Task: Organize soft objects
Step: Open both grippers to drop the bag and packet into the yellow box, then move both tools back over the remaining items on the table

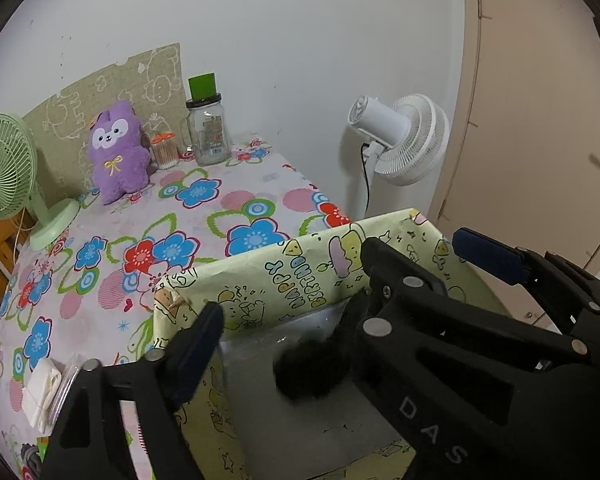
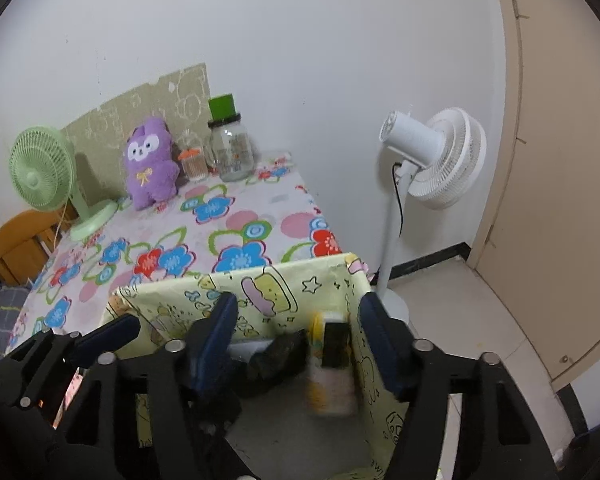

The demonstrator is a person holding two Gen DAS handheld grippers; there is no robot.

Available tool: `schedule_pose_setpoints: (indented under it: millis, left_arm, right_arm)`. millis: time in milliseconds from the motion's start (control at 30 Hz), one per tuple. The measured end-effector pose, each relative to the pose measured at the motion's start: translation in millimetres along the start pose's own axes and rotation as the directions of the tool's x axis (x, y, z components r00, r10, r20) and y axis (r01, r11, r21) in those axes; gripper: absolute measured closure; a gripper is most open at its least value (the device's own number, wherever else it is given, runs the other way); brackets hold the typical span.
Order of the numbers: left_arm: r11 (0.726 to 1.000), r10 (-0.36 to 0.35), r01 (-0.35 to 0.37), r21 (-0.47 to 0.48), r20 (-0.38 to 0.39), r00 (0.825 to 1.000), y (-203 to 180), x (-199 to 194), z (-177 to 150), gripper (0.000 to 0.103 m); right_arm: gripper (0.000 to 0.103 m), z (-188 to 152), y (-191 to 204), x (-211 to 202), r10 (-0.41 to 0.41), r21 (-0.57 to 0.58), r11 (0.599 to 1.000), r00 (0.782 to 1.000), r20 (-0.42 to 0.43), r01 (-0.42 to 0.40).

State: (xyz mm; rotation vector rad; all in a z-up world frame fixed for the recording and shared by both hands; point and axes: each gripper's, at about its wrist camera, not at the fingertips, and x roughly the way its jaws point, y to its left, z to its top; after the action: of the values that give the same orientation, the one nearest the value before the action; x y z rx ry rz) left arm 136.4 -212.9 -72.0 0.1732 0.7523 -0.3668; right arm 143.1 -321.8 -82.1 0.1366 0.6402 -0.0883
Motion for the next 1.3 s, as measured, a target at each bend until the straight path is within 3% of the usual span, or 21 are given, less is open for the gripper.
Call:
schedule_pose_setpoints:
  millis: [400, 833, 1300]
  left_arm:
    - [0.999, 0.044, -0.044, 0.003, 0.028, 0.999, 6.8, -15.7, 0.4, 0.007]
    - [0.997, 0.071, -0.070, -0.024, 0.089, 0.993, 27.4, -47.9, -8.7, 0.000]
    - [0.995, 0.095, -0.089, -0.046, 0.145, 0.985, 52.0, -85.2, -24.6, 0.000]
  right_arm:
    - [0.018, 2.1, 9.2, -14.7, -0.045, -0.013, 0.999, 0.998, 0.036, 0.045]
    - [0.012, -1.3, 37.1, -47.2, -0.066, -0.035, 0.997, 0.993, 0.102, 0.070]
    - [0.008, -8.2, 69.7, -79.9, -0.068, -0.056, 0.995, 0.983, 0.170, 0.078]
